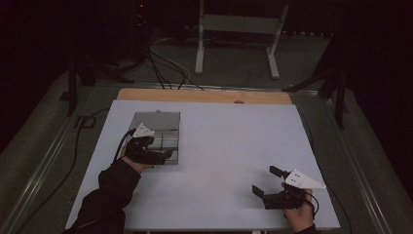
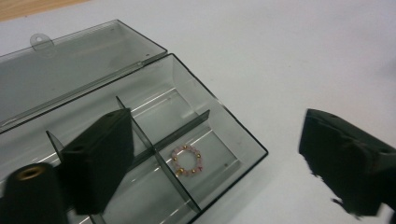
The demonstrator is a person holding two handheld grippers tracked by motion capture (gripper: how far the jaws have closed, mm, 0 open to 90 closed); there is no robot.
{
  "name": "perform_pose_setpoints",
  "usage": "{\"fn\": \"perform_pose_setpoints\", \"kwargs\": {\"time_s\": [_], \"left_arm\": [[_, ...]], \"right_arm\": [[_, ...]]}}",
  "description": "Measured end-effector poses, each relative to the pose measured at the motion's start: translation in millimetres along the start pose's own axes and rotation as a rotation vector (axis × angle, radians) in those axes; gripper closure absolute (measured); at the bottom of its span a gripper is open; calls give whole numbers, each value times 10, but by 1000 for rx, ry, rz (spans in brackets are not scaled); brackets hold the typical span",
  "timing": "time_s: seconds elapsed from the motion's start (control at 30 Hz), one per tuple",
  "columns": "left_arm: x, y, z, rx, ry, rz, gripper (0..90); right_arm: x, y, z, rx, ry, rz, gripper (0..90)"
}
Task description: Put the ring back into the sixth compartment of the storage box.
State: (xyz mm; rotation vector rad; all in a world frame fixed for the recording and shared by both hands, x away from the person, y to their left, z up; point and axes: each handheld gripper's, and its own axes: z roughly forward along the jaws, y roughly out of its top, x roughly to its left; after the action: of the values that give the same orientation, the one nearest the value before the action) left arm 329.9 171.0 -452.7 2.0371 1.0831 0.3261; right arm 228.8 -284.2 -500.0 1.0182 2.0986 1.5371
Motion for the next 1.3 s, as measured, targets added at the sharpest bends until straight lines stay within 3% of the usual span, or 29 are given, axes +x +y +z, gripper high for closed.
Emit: {"fn": "perform_pose_setpoints", "kwargs": {"time_s": [0.2, 0.43, 0.7, 1.3], "left_arm": [[54, -50, -137, -42, -56, -7, 38], [128, -180, -234, -72, -139, 16, 7], [168, -315, -367, -97, -155, 23, 6], [122, -736, -438, -56, -167, 46, 6]], "right_arm": [[0, 1, 7, 2, 1, 1, 0], [7, -1, 16, 4, 2, 0, 0], [8, -6, 27, 11, 0, -3, 0], [4, -5, 14, 8, -4, 1, 0]]}}
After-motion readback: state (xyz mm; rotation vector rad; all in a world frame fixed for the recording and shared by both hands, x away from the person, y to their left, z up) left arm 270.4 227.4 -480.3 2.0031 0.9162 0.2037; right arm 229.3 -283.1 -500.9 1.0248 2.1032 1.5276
